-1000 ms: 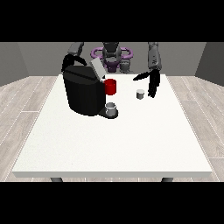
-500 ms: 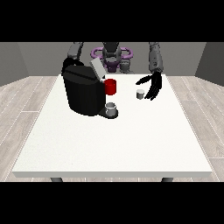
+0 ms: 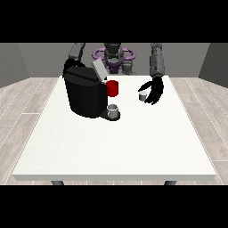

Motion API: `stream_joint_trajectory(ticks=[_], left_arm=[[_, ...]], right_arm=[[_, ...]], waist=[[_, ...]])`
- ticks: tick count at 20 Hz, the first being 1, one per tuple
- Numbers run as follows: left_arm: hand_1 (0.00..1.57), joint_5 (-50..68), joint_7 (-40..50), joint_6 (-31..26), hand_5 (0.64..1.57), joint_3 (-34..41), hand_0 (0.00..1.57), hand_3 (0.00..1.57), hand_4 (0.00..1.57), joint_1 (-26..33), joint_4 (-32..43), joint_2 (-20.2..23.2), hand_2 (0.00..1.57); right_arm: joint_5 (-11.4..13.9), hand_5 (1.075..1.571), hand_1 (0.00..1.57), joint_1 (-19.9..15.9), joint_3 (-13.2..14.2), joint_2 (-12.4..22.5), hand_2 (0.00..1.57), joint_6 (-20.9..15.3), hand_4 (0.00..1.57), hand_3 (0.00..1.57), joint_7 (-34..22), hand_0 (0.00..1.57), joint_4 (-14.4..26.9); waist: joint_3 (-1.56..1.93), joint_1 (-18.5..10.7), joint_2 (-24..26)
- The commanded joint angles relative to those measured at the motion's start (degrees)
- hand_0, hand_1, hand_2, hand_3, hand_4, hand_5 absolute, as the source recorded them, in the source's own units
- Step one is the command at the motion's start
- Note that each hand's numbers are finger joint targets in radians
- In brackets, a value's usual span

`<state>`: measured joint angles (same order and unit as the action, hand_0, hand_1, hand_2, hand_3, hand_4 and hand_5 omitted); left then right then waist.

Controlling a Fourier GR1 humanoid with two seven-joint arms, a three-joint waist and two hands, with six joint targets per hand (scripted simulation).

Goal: Insert the coffee pod into the coffee machine and close the lid

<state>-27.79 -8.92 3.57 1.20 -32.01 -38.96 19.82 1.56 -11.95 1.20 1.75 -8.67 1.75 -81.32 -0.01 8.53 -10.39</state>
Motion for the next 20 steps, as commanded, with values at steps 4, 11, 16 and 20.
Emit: stream_joint_trajectory(ticks=[4, 11, 16, 20], left_arm=[[0.84, -3.0, -2.3, 4.9, 1.571, 0.7, 0.84, 0.74, 0.39, -2.0, 4.1, -1.8, 0.97], [0.9, -7.7, -4.5, 6.6, 1.571, -0.8, 0.9, 0.78, 0.31, -3.0, 7.2, 2.2, 1.01], [1.23, -8.2, -5.8, 8.5, 1.571, 0.6, 1.23, 1.31, 0.47, -5.2, 7.9, 1.5, 1.36], [1.47, -8.1, -8.7, 4.4, 1.571, -1.5, 1.47, 1.41, 0.61, -4.1, 4.5, -0.7, 1.47]], right_arm=[[1.8, 1.571, 0.0, 0.2, -1.5, -0.8, 0.0, -1.9, 0.49, 0.0, -2.0, 0.0, -1.0], [-2.4, 1.571, 0.0, -2.4, 1.0, 0.6, 0.0, 1.3, 0.51, 0.0, -1.0, 0.0, -1.2], [-3.0, 1.571, 0.0, 0.2, 1.1, 0.5, 0.0, 2.0, 0.49, 0.0, 2.9, 0.0, 0.5], [-2.8, 1.571, 0.0, 1.1, 1.7, -0.2, 0.0, 0.4, 0.4, 0.0, 0.4, 0.0, 3.4]], waist=[[-0.01, -0.1, 1.3], [-0.02, 1.4, -1.9], [-0.01, 2.1, -2.3], [-0.01, -0.7, 2.9]])
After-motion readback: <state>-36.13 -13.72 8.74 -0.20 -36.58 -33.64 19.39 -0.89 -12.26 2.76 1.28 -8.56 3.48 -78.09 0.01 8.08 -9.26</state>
